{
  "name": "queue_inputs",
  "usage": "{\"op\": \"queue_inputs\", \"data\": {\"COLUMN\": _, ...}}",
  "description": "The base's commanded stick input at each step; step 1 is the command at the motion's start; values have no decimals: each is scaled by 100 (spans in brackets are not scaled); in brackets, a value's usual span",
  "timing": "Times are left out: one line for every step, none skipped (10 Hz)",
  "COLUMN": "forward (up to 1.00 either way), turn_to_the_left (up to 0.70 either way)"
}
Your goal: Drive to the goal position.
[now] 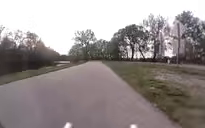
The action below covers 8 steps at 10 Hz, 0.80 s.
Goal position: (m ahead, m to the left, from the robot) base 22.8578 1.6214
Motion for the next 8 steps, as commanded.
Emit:
{"op": "queue_inputs", "data": {"forward": 0, "turn_to_the_left": 0}}
{"op": "queue_inputs", "data": {"forward": 0, "turn_to_the_left": 0}}
{"op": "queue_inputs", "data": {"forward": 0, "turn_to_the_left": 0}}
{"op": "queue_inputs", "data": {"forward": 0, "turn_to_the_left": 0}}
{"op": "queue_inputs", "data": {"forward": 0, "turn_to_the_left": 0}}
{"op": "queue_inputs", "data": {"forward": 0, "turn_to_the_left": 0}}
{"op": "queue_inputs", "data": {"forward": 39, "turn_to_the_left": 0}}
{"op": "queue_inputs", "data": {"forward": 100, "turn_to_the_left": 0}}
